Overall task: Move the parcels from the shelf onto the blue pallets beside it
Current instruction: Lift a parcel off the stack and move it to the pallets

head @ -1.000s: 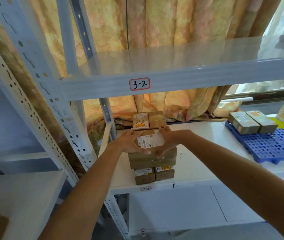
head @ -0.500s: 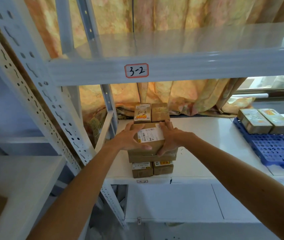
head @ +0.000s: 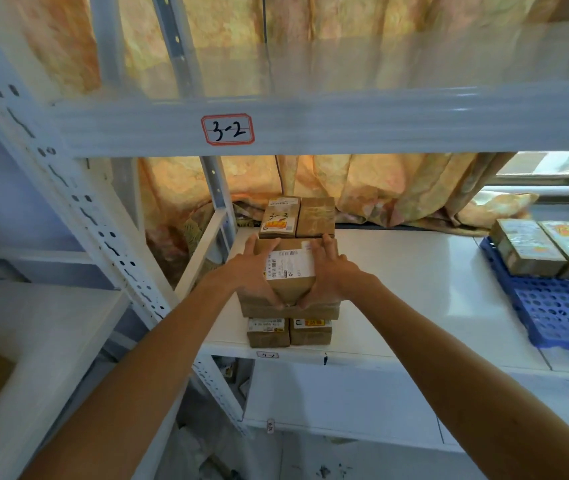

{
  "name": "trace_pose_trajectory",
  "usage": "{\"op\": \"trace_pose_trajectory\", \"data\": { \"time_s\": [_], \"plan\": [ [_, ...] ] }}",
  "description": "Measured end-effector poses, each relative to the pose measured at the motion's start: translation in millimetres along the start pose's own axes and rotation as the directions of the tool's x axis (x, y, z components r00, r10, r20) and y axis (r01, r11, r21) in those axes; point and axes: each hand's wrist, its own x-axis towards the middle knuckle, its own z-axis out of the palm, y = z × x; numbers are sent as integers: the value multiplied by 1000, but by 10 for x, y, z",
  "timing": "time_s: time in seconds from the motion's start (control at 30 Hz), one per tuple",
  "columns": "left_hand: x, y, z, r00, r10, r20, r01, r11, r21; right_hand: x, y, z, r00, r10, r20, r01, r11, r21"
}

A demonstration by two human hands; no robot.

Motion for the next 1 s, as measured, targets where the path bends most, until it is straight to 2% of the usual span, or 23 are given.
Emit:
{"op": "trace_pose_trajectory", "data": {
  "time_s": [0.47,0.7,1.0],
  "plan": [
    [-175,55,130,994,10,-107,-5,999,48,-92,93,-41,996,-90,5,89,995,41],
    [-330,42,123,990,52,-130,-42,996,83,-206,12,-193,997,-74,7,74,996,-43],
    [-588,83,127,991,116,-68,-109,989,99,-509,-66,-79,1000,-25,17,27,996,-85]
  ]
}}
